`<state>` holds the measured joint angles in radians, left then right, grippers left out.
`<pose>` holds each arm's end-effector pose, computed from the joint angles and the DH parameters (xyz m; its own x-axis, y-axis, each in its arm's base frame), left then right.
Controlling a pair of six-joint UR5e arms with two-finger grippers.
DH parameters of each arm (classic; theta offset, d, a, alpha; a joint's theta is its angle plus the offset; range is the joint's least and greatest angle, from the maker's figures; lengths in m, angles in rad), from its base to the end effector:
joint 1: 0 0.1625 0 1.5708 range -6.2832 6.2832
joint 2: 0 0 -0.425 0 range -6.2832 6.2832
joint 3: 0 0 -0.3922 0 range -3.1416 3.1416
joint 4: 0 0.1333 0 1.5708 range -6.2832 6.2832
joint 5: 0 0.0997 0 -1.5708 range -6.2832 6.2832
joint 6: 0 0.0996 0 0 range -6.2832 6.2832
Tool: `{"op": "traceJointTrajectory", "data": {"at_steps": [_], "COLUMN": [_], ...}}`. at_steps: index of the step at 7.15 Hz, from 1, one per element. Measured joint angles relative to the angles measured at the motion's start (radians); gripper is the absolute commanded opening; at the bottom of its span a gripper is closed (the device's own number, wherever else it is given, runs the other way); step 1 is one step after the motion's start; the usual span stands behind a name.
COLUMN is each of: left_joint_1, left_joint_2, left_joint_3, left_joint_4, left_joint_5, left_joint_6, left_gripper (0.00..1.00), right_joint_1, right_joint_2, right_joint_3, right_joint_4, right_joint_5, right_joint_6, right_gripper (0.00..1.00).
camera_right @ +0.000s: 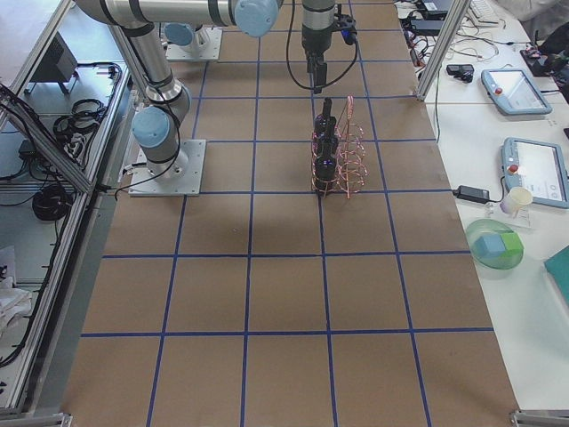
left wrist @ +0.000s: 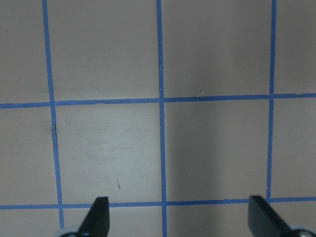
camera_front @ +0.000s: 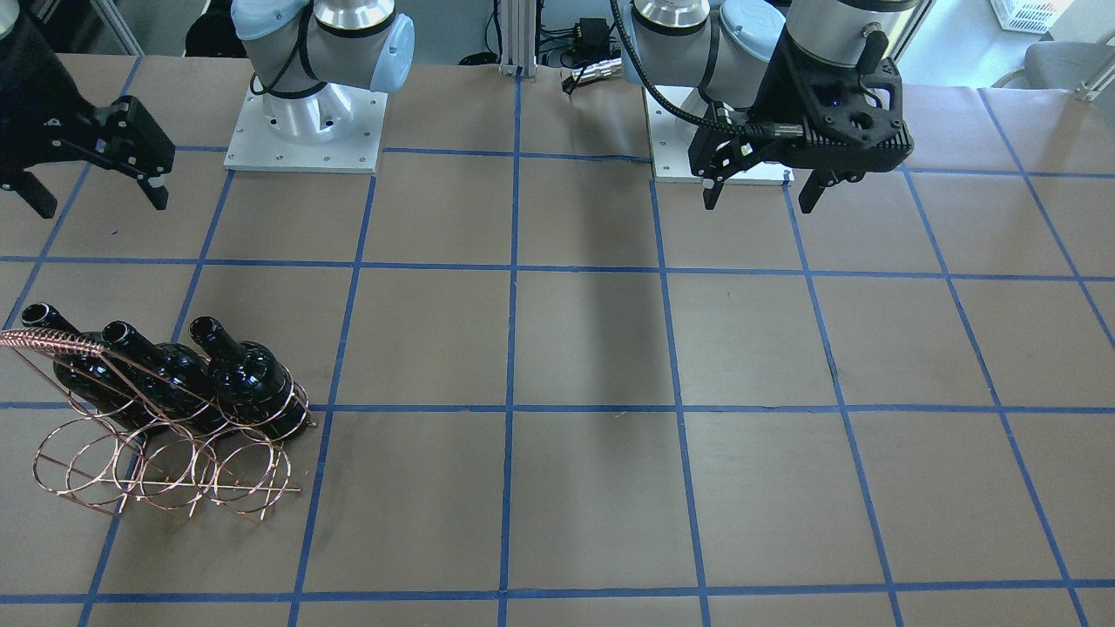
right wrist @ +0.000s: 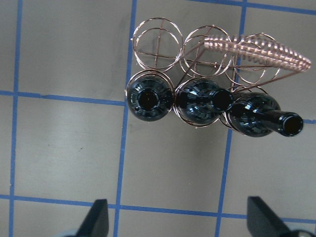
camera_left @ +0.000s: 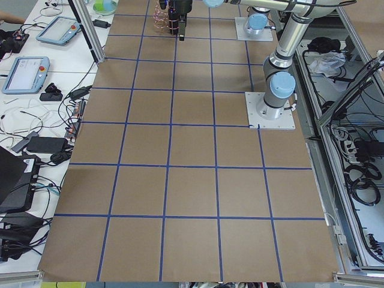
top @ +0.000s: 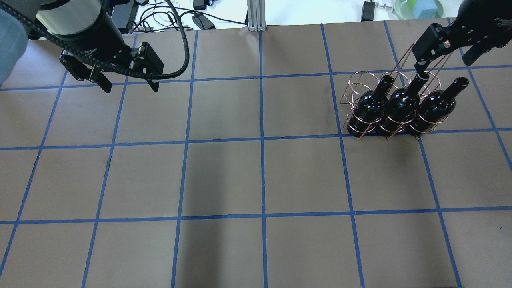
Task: Place wine into wine basket
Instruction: 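Open the right gripper and raise it away from the rack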
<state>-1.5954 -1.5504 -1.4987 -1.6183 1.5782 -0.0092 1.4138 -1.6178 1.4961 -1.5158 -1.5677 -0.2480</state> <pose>-0.1445 -0.4825 0.5286 -0.9999 0.0151 -0.0070 0.0154 0.9989 -0.0450 0.0576 -0.4905 0.5419 -0.9958 -0.0905 0.0134 -0.0912 0.9937 -0.0654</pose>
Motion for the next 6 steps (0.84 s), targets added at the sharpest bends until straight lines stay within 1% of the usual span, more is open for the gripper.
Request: {"op": "traceJointTrajectory", "data": {"at_steps": [2, 3, 6], "left_joint_1": [0.0, 0.0, 0.0], "left_joint_2": [0.0, 0.001, 0.001], "left_joint_3": [0.0, 0.0, 0.0], "left_joint_4": [0.0, 0.0, 0.0], "left_joint_5": [0.001, 0.001, 0.0], "left_joint_6": [0.0, 0.0, 0.0], "left_gripper": [1.0, 1.0, 1.0], "right_joint_1": [0.11, 0.149, 0.179], "right_joint_2": [-0.002, -0.002, 0.001], "right_joint_3": [0.001, 0.002, 0.004], "right_joint_4": [-0.004, -0.004, -0.004], "right_joint_5": [0.002, 0.002, -0.003], "right_joint_6": [0.13, 0.162, 0.185], "right_gripper": [1.0, 1.0, 1.0]}}
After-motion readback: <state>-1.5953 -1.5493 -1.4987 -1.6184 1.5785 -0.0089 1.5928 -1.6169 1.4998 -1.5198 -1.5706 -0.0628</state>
